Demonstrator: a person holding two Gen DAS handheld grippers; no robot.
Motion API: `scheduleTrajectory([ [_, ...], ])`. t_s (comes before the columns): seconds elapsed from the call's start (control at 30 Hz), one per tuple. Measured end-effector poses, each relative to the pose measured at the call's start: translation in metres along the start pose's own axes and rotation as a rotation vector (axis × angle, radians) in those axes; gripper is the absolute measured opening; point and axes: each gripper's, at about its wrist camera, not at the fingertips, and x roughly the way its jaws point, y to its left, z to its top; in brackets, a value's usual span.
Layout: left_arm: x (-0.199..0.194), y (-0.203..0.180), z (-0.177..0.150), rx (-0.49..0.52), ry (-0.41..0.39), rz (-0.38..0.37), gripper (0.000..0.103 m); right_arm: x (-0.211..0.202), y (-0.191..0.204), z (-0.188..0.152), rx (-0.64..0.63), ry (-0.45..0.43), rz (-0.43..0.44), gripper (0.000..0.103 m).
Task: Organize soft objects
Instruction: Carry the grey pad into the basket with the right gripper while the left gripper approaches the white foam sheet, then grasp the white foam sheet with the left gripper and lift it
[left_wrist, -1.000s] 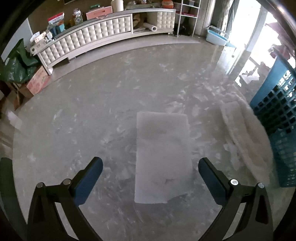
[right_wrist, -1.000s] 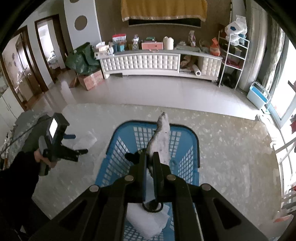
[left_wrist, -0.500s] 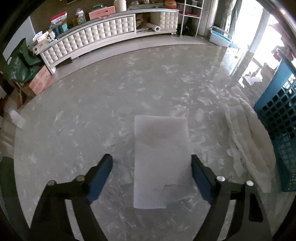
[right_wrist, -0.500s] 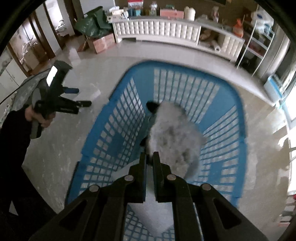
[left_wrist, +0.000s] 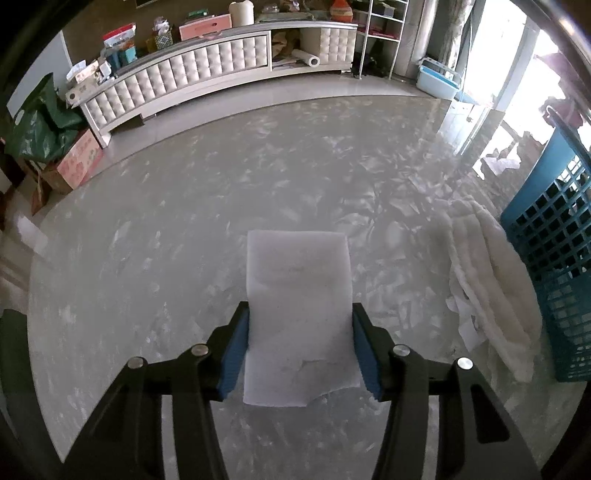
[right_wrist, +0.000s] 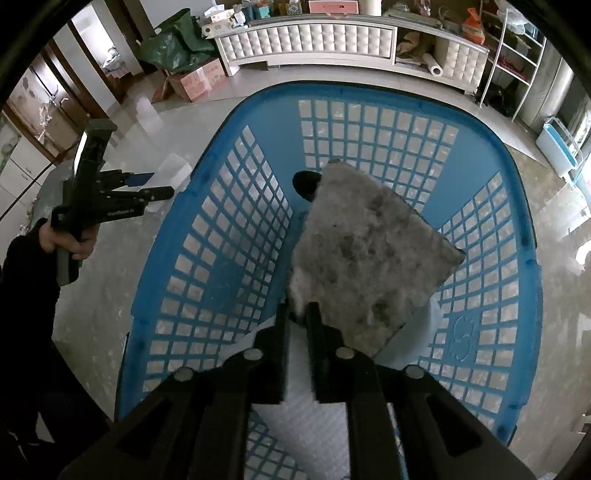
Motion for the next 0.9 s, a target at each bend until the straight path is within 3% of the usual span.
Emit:
scheduleTrajectory([
  [0.1,-0.004,0.002,-0.002,-0.012,-0.005,-0.004,0.050,-0.003,-0.003,0.003,0.018,-0.014,0.021,0.047],
  [0.17,-0.009,0.002,-0.004,-0.024,-0.014,-0.008,0.050,-0.007,-0.008,0.004,0.020,-0.027,0.016,0.057],
  [0.4,-0.042,-0.001,-0.011,-0.041,-0.051,-0.020,0.050,-0.023,-0.007,-0.008,0.015,-0.059,0.016,0.071],
  [0.6,-0.081,-0.016,-0.020,-0.020,-0.087,-0.028,0.050,-0.046,-0.013,-0.023,0.026,-0.105,-0.044,0.096],
  [0.7,-0.103,-0.025,-0.025,-0.019,-0.105,-0.022,0.050,-0.057,-0.012,-0.031,-0.010,-0.128,-0.123,0.101],
  [0.9,-0.147,-0.049,-0.033,0.004,-0.153,-0.042,0.050,-0.072,-0.020,-0.053,-0.016,-0.177,-0.168,0.103],
])
